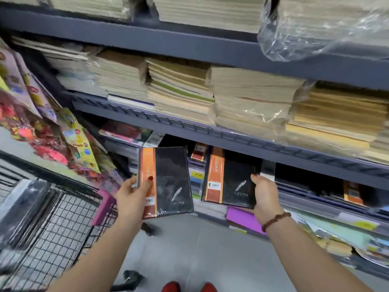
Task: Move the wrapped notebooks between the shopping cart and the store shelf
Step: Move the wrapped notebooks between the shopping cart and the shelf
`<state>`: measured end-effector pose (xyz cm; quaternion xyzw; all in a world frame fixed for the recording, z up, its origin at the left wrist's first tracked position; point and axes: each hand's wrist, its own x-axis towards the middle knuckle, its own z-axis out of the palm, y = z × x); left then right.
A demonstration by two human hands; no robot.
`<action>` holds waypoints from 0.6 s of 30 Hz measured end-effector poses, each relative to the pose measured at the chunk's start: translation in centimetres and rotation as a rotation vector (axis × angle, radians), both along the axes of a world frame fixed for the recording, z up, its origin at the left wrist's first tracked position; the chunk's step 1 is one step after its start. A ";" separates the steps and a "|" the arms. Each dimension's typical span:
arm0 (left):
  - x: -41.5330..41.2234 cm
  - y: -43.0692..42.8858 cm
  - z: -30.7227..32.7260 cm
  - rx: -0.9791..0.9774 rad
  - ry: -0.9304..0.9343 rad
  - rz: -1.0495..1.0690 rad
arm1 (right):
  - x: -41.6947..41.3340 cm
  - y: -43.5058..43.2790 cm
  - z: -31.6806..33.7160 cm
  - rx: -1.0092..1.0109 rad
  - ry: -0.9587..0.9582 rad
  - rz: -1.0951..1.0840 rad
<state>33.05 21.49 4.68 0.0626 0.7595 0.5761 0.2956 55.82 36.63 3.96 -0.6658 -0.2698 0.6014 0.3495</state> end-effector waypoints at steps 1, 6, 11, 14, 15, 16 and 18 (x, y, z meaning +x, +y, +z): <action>0.0 0.3 -0.5 0.002 -0.005 -0.003 | -0.3 0.4 -0.4 0.005 0.010 0.008; -0.7 1.3 -2.8 0.010 -0.050 -0.002 | -1.6 1.8 -1.8 0.073 0.054 0.029; -1.3 2.0 -4.4 0.046 -0.058 -0.024 | -2.5 1.1 -2.6 0.167 0.009 0.202; -1.5 2.4 -4.5 0.074 -0.057 -0.039 | -2.2 0.1 -3.4 0.377 -0.224 0.417; -1.6 2.5 -4.6 0.082 -0.059 -0.045 | -2.0 -0.4 -3.4 0.449 -0.313 0.475; -1.8 2.6 -4.6 0.087 -0.057 -0.057 | -1.8 -0.8 -3.4 0.511 -0.374 0.532; -2.1 2.7 -4.8 0.098 -0.049 -0.073 | -1.4 -1.5 -3.7 0.628 -0.478 0.668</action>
